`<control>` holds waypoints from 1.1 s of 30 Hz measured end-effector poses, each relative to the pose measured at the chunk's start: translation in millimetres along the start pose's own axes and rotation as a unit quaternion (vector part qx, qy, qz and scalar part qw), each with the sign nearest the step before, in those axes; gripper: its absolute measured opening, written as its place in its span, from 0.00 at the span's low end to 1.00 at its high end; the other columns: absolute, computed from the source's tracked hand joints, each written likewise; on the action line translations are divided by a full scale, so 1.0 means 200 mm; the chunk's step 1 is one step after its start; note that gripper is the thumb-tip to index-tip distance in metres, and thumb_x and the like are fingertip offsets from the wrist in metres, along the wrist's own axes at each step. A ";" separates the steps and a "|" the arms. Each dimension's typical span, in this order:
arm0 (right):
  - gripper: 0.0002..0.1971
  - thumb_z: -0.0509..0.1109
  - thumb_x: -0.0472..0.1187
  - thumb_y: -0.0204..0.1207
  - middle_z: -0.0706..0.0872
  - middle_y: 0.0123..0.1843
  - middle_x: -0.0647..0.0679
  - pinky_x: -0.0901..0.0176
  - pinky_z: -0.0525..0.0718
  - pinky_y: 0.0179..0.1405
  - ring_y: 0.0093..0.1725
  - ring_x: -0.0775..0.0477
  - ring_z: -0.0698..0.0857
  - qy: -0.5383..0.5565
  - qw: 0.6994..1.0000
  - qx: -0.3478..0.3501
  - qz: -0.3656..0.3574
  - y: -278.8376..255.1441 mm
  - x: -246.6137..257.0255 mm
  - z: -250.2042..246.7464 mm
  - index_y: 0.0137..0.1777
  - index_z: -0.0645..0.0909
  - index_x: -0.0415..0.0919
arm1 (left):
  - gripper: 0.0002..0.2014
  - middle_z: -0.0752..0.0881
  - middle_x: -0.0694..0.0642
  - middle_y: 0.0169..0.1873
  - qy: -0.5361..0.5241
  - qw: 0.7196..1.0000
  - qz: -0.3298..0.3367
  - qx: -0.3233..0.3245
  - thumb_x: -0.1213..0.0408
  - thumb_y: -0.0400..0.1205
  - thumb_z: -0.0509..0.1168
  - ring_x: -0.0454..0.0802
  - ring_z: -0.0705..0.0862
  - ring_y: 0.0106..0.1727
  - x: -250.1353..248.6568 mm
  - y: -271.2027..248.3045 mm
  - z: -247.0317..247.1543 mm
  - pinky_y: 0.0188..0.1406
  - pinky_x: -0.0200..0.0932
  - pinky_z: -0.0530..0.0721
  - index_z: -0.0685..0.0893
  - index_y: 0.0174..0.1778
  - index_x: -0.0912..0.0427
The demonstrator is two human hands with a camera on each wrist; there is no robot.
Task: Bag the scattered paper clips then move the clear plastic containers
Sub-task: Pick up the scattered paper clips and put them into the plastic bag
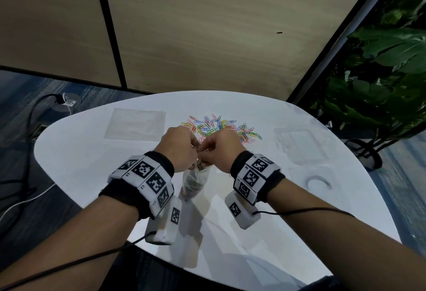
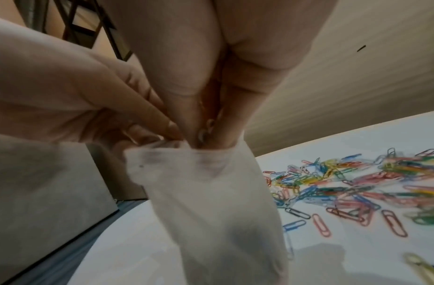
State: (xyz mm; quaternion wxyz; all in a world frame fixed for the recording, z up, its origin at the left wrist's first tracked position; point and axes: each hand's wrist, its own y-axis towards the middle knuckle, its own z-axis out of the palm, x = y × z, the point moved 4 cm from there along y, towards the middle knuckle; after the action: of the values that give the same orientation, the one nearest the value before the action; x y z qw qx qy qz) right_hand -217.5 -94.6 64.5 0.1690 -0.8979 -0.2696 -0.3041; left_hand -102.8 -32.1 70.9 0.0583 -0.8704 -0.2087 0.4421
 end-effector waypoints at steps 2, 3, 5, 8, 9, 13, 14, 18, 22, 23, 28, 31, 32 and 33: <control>0.07 0.75 0.31 0.67 0.92 0.37 0.45 0.66 0.82 0.36 0.34 0.52 0.86 -0.027 0.999 0.004 -0.021 -0.01 0.03 0.01 0.43 0.93 0.39 | 0.11 0.92 0.64 0.35 0.003 1.000 -0.002 -0.004 0.77 0.80 0.64 0.56 0.94 0.32 0.00 0.00 -0.01 0.46 0.54 0.94 0.92 0.48 0.65; 0.08 0.74 0.31 0.67 0.91 0.36 0.46 0.67 0.79 0.34 0.33 0.52 0.84 -0.038 0.999 0.006 -0.024 -0.01 0.04 0.02 0.43 0.92 0.39 | 0.12 0.93 0.63 0.35 0.005 1.000 -0.003 -0.003 0.77 0.79 0.63 0.55 0.94 0.32 0.00 0.00 -0.02 0.46 0.53 0.94 0.92 0.48 0.64; 0.08 0.73 0.30 0.66 0.90 0.34 0.45 0.67 0.75 0.34 0.33 0.50 0.83 -0.072 0.997 0.004 -0.033 -0.01 0.06 0.03 0.41 0.92 0.39 | 0.14 0.93 0.62 0.33 0.014 1.000 0.002 0.004 0.78 0.78 0.62 0.53 0.94 0.31 0.00 -0.01 -0.02 0.45 0.52 0.94 0.93 0.46 0.62; 0.10 0.69 0.30 0.68 0.91 0.38 0.41 0.62 0.76 0.41 0.40 0.42 0.85 -0.141 0.987 0.025 -0.073 -0.01 0.09 0.05 0.42 0.92 0.39 | 0.16 0.93 0.62 0.32 0.031 0.999 0.012 0.003 0.78 0.76 0.60 0.54 0.93 0.32 -0.01 -0.02 -0.02 0.47 0.52 0.94 0.94 0.44 0.62; 0.11 0.68 0.30 0.69 0.91 0.38 0.41 0.59 0.76 0.43 0.41 0.40 0.84 -0.154 0.984 0.039 -0.083 -0.02 0.09 0.06 0.43 0.92 0.39 | 0.16 0.93 0.62 0.33 0.031 0.999 0.012 0.000 0.78 0.76 0.61 0.55 0.93 0.33 -0.01 -0.01 -0.03 0.48 0.52 0.93 0.94 0.44 0.62; 0.11 0.67 0.34 0.73 0.88 0.37 0.41 0.58 0.73 0.40 0.38 0.42 0.79 -0.197 0.969 0.094 -0.112 -0.03 0.11 0.09 0.48 0.92 0.39 | 0.16 0.93 0.63 0.38 0.034 0.999 0.012 -0.002 0.78 0.75 0.62 0.60 0.93 0.39 0.00 -0.02 -0.04 0.49 0.53 0.93 0.94 0.46 0.61; 0.12 0.66 0.35 0.76 0.90 0.39 0.40 0.57 0.76 0.40 0.38 0.42 0.80 -0.207 0.964 0.117 -0.122 -0.03 0.10 0.09 0.49 0.91 0.39 | 0.16 0.93 0.63 0.38 0.038 0.999 0.011 -0.001 0.78 0.75 0.62 0.60 0.93 0.41 0.00 -0.02 -0.04 0.50 0.54 0.93 0.94 0.47 0.61; 0.14 0.65 0.30 0.76 0.93 0.43 0.46 0.68 0.82 0.41 0.36 0.54 0.84 -0.062 0.984 0.111 -0.123 -0.04 0.06 0.02 0.51 0.92 0.42 | 0.13 0.92 0.61 0.40 0.035 0.999 -0.001 -0.006 0.77 0.80 0.63 0.57 0.94 0.36 0.02 -0.02 -0.07 0.48 0.53 0.93 0.91 0.52 0.63; 0.10 0.71 0.28 0.75 0.91 0.46 0.42 0.55 0.90 0.39 0.37 0.51 0.89 0.083 0.996 -0.001 0.030 0.02 -0.22 -0.20 0.53 0.90 0.37 | 0.12 0.88 0.60 0.40 0.028 1.000 -0.013 -0.006 0.77 0.82 0.63 0.58 0.94 0.34 0.03 -0.02 -0.08 0.45 0.54 0.94 0.90 0.53 0.64; 0.13 0.76 0.34 0.73 0.90 0.52 0.42 0.52 0.91 0.43 0.41 0.49 0.89 0.012 0.996 -0.004 0.086 0.03 -0.35 -0.23 0.58 0.88 0.40 | 0.12 0.88 0.59 0.40 0.029 0.999 -0.013 -0.004 0.78 0.82 0.63 0.58 0.94 0.35 0.03 -0.02 -0.08 0.45 0.54 0.94 0.90 0.52 0.64; 0.65 0.90 0.59 0.44 0.67 0.74 0.40 0.39 0.85 0.61 0.63 0.35 0.84 -0.233 0.911 0.155 0.302 -0.08 -0.92 -0.15 0.81 0.58 0.48 | 0.12 0.87 0.58 0.38 0.032 0.999 -0.017 0.005 0.77 0.82 0.63 0.59 0.94 0.35 0.04 -0.01 -0.08 0.45 0.54 0.94 0.91 0.52 0.64; 0.62 0.90 0.56 0.45 0.69 0.72 0.40 0.45 0.85 0.62 0.61 0.39 0.84 -0.174 0.940 0.104 0.273 -0.07 -0.97 -0.08 0.79 0.60 0.48 | 0.12 0.87 0.58 0.36 0.034 0.999 -0.016 0.006 0.78 0.82 0.62 0.59 0.94 0.34 0.05 -0.01 -0.08 0.44 0.54 0.94 0.91 0.48 0.62; 0.59 0.90 0.54 0.48 0.71 0.71 0.40 0.46 0.83 0.63 0.63 0.40 0.82 -0.158 0.949 0.074 0.263 -0.05 -0.97 -0.07 0.79 0.62 0.47 | 0.12 0.86 0.58 0.36 0.033 0.999 -0.016 0.007 0.78 0.82 0.62 0.59 0.93 0.34 0.05 -0.01 -0.08 0.44 0.54 0.94 0.91 0.48 0.62; 0.55 0.89 0.53 0.51 0.74 0.71 0.41 0.48 0.82 0.64 0.65 0.40 0.81 -0.135 0.954 0.043 0.263 -0.02 -0.97 -0.06 0.78 0.64 0.46 | 0.12 0.86 0.58 0.37 0.033 0.999 -0.016 0.008 0.78 0.82 0.62 0.59 0.93 0.34 0.05 -0.01 -0.08 0.44 0.55 0.94 0.91 0.48 0.61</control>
State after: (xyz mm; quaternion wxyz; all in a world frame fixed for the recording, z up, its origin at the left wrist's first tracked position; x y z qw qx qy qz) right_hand -356.1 -170.8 -48.6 0.2439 -0.9615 -0.0568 -0.1129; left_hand -86.4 -24.4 74.5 0.0794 -0.8805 -0.2170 0.4139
